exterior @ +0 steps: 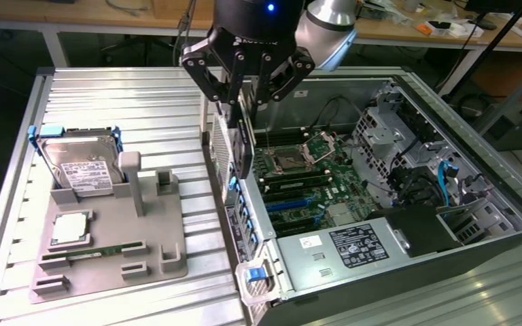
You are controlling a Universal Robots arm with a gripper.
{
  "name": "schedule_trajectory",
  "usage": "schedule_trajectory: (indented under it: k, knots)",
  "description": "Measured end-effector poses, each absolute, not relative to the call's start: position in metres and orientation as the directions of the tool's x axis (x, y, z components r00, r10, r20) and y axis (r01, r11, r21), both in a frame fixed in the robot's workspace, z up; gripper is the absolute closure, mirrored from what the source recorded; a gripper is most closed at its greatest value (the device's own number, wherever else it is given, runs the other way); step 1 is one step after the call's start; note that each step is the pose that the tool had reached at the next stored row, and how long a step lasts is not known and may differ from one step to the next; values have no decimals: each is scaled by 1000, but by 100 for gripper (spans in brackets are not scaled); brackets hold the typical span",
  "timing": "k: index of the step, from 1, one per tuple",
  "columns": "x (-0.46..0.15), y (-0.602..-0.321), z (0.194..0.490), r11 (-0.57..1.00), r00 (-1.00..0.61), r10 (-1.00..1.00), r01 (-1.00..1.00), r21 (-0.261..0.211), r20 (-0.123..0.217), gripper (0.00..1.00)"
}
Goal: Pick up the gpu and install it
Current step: 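Pick up the gpu and move the gpu toward the slot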
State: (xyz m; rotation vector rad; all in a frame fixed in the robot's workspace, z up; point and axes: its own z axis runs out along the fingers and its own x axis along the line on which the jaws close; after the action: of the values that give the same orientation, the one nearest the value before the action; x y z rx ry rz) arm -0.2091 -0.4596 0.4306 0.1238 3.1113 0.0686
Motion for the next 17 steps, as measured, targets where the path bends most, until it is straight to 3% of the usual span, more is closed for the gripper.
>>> schedule_trajectory:
  k: [17]
  knots:
    - [-187, -460, 431, 996, -996, 80, 79, 45, -25, 73]
